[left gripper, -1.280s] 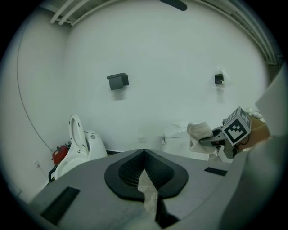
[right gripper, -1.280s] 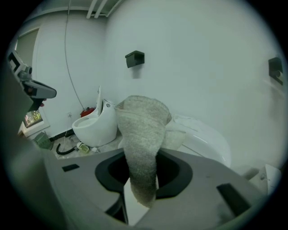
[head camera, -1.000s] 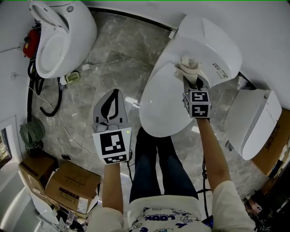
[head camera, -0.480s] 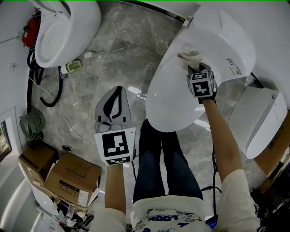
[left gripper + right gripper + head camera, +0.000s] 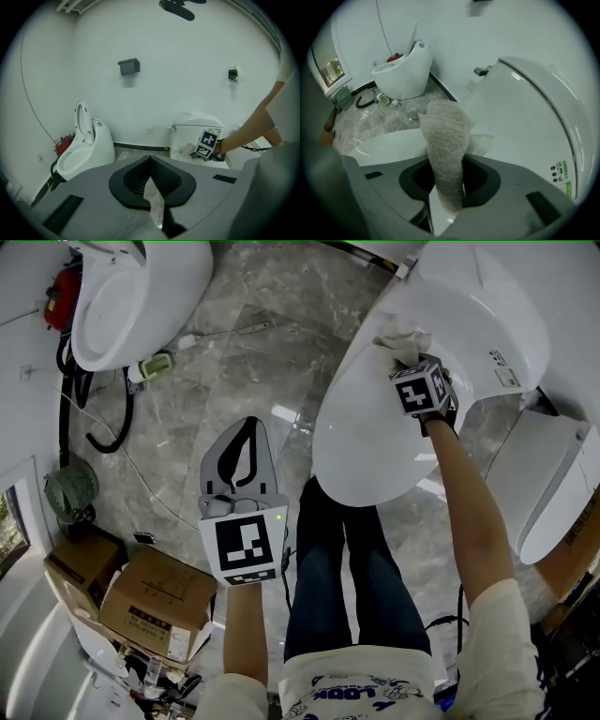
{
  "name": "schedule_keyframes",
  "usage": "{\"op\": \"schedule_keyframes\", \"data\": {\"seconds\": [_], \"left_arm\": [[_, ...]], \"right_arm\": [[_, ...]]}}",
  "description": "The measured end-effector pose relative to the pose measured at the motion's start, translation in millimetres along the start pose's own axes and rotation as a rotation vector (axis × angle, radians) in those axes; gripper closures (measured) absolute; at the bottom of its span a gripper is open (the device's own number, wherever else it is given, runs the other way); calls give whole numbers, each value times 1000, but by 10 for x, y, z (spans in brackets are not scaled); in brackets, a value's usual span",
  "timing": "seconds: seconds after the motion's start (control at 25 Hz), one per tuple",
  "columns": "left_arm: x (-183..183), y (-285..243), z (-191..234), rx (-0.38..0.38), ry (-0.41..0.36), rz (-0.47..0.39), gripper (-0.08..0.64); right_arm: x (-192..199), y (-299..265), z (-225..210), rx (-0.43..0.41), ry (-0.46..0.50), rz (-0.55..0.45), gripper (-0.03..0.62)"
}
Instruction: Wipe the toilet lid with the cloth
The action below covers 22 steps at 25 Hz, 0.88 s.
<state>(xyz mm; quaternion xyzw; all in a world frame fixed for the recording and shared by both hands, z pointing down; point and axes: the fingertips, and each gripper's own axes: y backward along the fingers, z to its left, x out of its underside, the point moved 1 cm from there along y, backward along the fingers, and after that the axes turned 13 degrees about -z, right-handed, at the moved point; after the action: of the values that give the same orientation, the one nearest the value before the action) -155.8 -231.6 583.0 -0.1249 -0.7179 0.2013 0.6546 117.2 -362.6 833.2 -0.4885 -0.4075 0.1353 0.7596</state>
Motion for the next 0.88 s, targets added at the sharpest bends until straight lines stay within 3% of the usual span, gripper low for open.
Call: {"op": "schedule_keyframes", "data": {"seconds": [0.44,0.88], "left_arm": [[128,26,-48,4,18,0,557],[89,141,6,1,14,-22,557]], "right_arm": [[17,-16,197,-8,-37,11,491],[54,105,777,-84,45,6,489]]}}
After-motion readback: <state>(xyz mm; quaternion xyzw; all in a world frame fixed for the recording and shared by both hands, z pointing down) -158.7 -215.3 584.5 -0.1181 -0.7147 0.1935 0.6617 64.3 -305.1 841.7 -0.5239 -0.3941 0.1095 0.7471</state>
